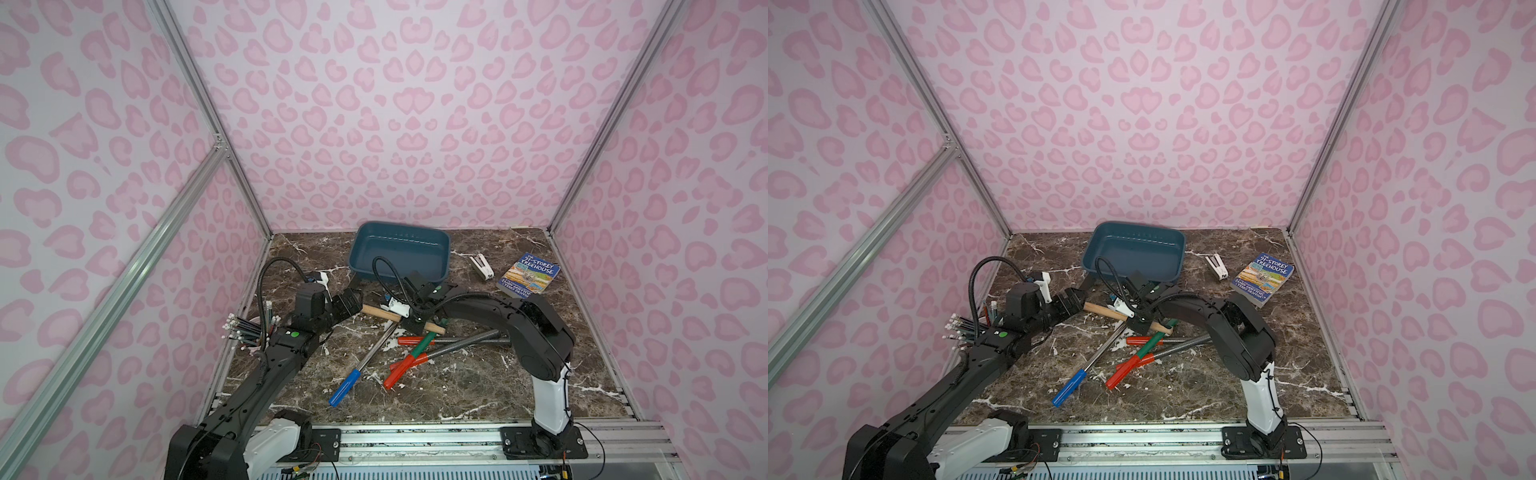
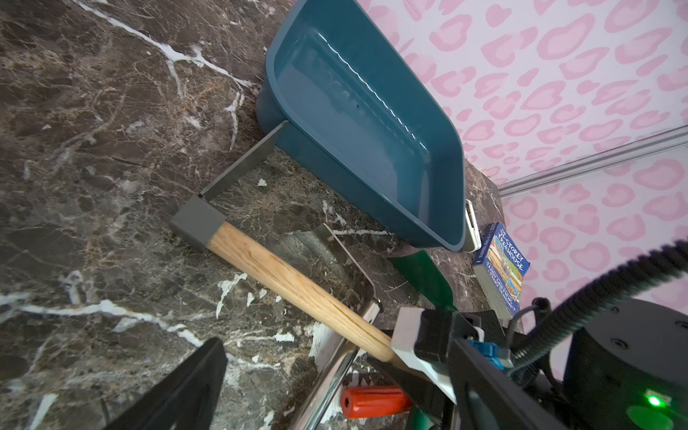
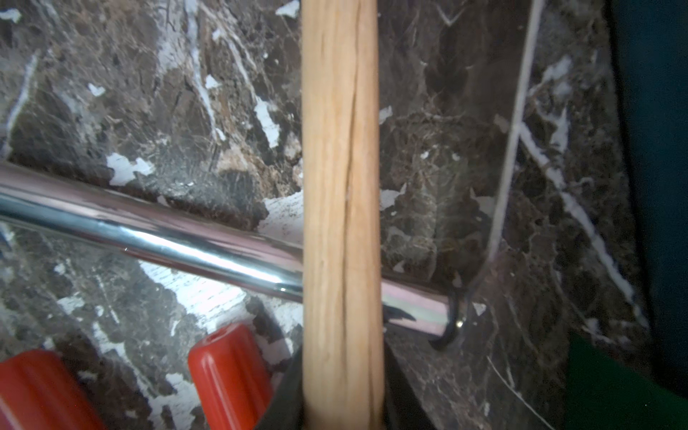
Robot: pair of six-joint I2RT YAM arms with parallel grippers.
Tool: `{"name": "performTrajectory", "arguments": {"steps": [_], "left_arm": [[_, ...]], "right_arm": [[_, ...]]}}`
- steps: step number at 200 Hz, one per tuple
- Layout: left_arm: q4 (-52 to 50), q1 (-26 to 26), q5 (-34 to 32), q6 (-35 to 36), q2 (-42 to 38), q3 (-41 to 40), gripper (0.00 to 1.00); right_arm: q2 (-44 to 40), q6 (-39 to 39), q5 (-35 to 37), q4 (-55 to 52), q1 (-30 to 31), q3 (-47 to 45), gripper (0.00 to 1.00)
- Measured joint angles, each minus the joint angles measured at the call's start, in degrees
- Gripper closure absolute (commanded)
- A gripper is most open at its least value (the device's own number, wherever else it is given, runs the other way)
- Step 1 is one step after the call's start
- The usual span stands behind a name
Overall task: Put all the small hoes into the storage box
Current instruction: Pick up the hoe from the center of the board.
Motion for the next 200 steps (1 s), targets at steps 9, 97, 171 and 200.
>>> {"name": "performTrajectory", "arguments": {"steps": [9, 97, 171, 200], "left_arm": [[0.00, 0.00, 0.28, -0.07, 0.00, 0.00, 0.04], [0.26, 0.00, 4.59, -2.25, 0.31, -0.17, 0.04], [3.56, 0.13, 7.72, -7.15, -0.55, -2.86, 0.04], [5.90, 0.44, 8.94, -9.57, -1.01, -3.69, 0.02]], "right_arm": [[-0.24, 0.00, -0.07, 0.07, 0.04, 0.00, 0.89], [-4.55, 0.02, -2.58, -1.70, 1.11, 0.04, 0.94], [-5.18, 3.39, -5.18, -2.03, 1.05, 1.53, 0.95], [-6.69, 5.46, -6.14, -0.68, 0.98, 1.42, 0.95]]}}
